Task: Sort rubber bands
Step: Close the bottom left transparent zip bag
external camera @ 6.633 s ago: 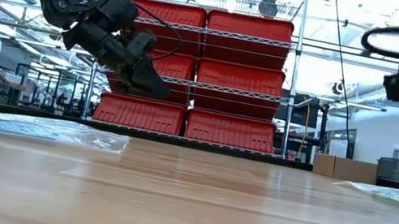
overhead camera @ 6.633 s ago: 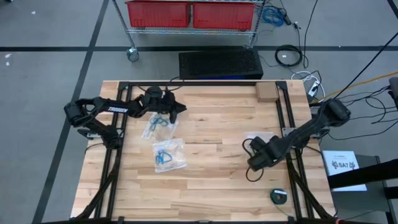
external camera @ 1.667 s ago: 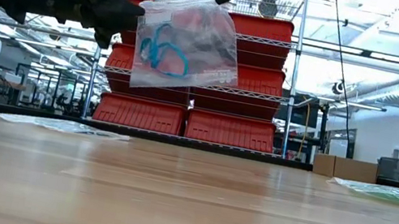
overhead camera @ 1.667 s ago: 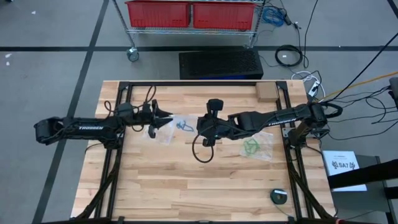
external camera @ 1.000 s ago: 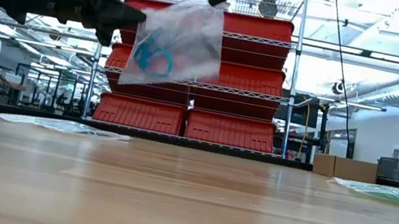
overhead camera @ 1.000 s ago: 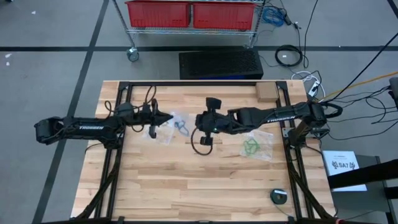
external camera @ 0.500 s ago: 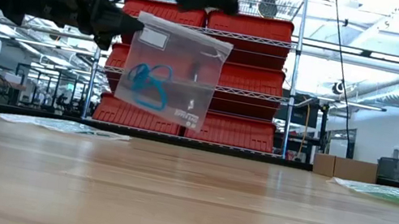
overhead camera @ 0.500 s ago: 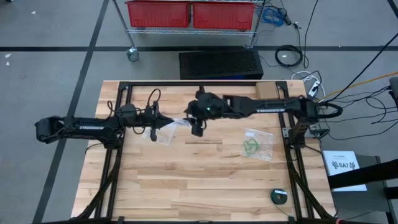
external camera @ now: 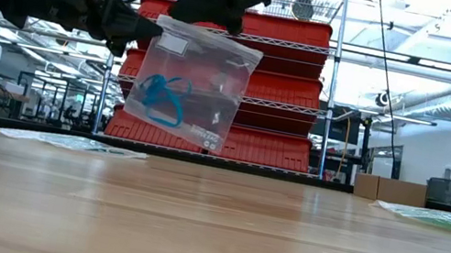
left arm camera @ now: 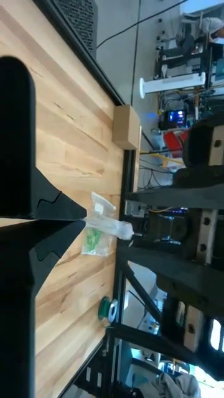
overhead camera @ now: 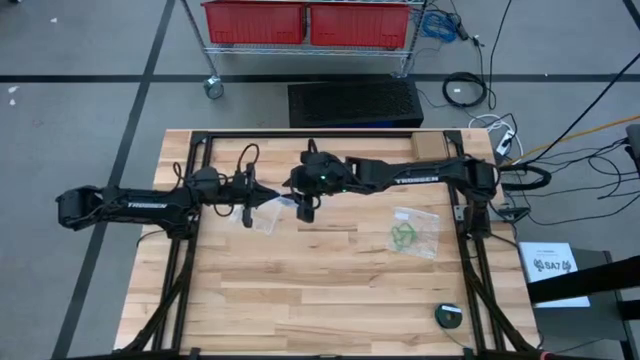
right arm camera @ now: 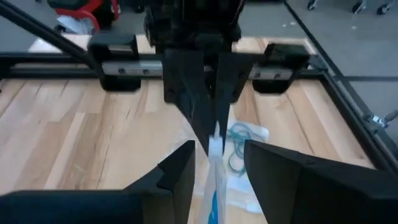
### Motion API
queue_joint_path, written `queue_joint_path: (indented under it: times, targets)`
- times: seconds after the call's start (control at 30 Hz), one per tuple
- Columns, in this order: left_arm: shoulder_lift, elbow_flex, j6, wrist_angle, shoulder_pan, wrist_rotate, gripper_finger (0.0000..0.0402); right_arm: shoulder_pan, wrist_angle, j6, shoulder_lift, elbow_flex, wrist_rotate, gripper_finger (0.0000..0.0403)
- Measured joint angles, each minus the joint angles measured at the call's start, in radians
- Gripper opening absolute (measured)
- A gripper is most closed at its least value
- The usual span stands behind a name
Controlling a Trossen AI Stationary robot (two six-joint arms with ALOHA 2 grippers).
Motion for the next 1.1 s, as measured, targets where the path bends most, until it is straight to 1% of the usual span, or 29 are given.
queue_joint_path:
  times: [0.17,0.3,0.4,0.5,0.7,0.77,1.0,1.1]
  targets:
    - [0.0,0.0,0.0,0.0,0.0,-0.019,0.0001,-0.011,0.008,0.017,0.008,0.0,-0.025,0.013]
    - [0.0,0.0,0.002,0.0,0.0,-0.03,0.0001,-0.012,0.035,0.022,0.019,0.0,-0.025,0.0129]
    - [0.0,0.0,0.002,0.0,0.0,-0.031,0.0001,-0.012,0.052,0.022,0.027,0.001,-0.025,0.012]
    - [0.0,0.0,0.004,0.0,0.0,-0.032,0.0001,-0.012,0.066,0.018,0.045,0.001,-0.025,0.0097]
    - [0.0,0.0,0.032,-0.003,0.002,-0.034,0.0001,-0.012,0.067,0.003,0.051,0.0,-0.023,0.0025]
    - [0.0,0.0,0.032,-0.003,0.003,-0.034,0.0001,-0.012,0.066,0.0,0.052,0.0,-0.021,0.0011]
    - [0.0,0.0,0.052,-0.003,0.002,-0.053,0.0001,-0.012,0.033,0.0,0.049,0.001,-0.016,0.0015]
    - [0.001,0.0,0.052,-0.003,0.002,-0.054,0.0001,-0.01,0.006,-0.008,0.048,0.002,0.005,0.0013]
